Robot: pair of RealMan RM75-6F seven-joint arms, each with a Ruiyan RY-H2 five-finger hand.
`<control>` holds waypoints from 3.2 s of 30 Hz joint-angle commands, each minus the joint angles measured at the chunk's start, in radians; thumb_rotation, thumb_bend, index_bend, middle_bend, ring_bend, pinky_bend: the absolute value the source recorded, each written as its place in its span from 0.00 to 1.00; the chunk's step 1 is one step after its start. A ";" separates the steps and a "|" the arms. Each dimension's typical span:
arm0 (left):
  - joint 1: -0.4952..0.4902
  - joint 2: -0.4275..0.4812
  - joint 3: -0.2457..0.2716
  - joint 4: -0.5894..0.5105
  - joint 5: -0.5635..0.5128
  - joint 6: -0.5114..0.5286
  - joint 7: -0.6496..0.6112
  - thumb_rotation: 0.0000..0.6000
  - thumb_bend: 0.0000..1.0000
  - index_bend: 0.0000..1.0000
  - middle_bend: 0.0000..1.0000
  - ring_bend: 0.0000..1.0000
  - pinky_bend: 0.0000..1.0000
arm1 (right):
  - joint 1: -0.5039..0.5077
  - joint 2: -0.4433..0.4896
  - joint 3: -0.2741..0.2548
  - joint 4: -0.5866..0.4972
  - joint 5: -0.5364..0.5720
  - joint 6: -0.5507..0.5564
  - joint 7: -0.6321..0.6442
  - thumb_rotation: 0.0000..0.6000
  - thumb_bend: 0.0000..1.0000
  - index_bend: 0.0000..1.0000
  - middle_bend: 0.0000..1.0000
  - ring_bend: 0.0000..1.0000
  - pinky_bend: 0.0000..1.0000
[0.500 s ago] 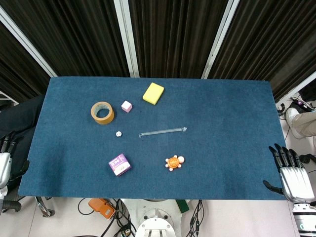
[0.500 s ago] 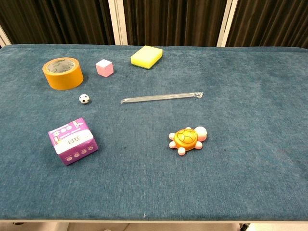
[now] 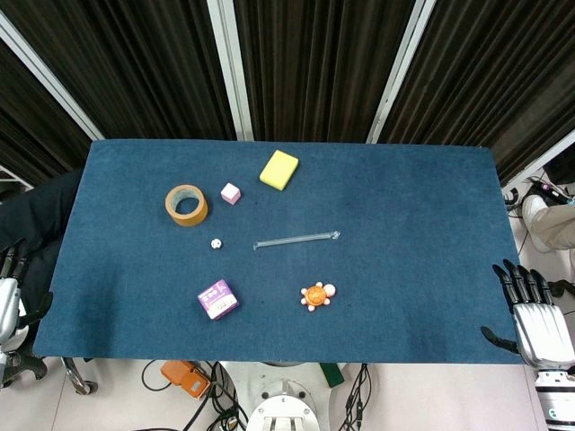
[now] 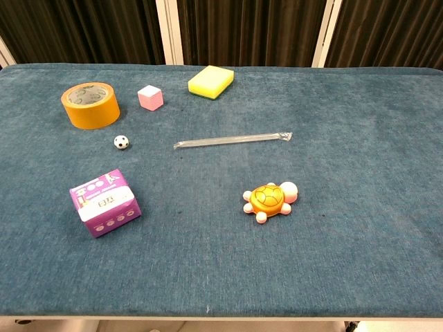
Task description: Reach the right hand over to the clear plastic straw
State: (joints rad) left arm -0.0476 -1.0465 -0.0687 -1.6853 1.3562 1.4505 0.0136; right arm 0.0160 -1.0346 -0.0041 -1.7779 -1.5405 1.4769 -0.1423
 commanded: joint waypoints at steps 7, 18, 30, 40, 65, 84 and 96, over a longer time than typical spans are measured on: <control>0.007 -0.001 -0.006 -0.005 -0.011 0.010 -0.014 1.00 0.33 0.15 0.00 0.01 0.09 | 0.099 0.000 0.020 -0.007 0.035 -0.167 0.016 1.00 0.26 0.05 0.06 0.06 0.08; 0.006 0.011 -0.004 -0.009 -0.013 -0.004 -0.028 1.00 0.33 0.15 0.00 0.01 0.09 | 0.520 -0.089 0.201 0.085 0.163 -0.653 0.081 1.00 0.26 0.20 0.08 0.11 0.08; 0.008 0.014 -0.004 -0.008 -0.016 -0.005 -0.031 1.00 0.33 0.15 0.00 0.01 0.09 | 0.793 -0.435 0.281 0.370 0.385 -0.780 -0.063 1.00 0.26 0.39 0.09 0.12 0.08; 0.007 0.019 -0.006 -0.007 -0.022 -0.010 -0.039 1.00 0.33 0.15 0.00 0.01 0.09 | 0.911 -0.592 0.275 0.566 0.439 -0.846 -0.074 1.00 0.26 0.48 0.08 0.12 0.08; 0.007 0.024 -0.007 -0.008 -0.028 -0.018 -0.054 1.00 0.33 0.15 0.00 0.01 0.09 | 1.047 -0.800 0.258 0.909 0.416 -0.965 0.060 1.00 0.41 0.58 0.08 0.12 0.10; 0.009 0.027 -0.010 -0.010 -0.035 -0.022 -0.073 1.00 0.33 0.15 0.00 0.01 0.09 | 1.059 -0.836 0.267 0.982 0.330 -0.930 0.218 1.00 0.53 0.69 0.08 0.13 0.11; 0.009 0.026 -0.009 -0.013 -0.042 -0.024 -0.056 1.00 0.33 0.15 0.00 0.01 0.09 | 1.068 -0.729 0.338 0.836 0.287 -0.796 0.268 1.00 0.54 0.70 0.08 0.14 0.11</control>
State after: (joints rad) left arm -0.0388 -1.0207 -0.0778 -1.6986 1.3142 1.4262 -0.0424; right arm 1.0763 -1.7821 0.3175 -0.9209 -1.2538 0.6691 0.1287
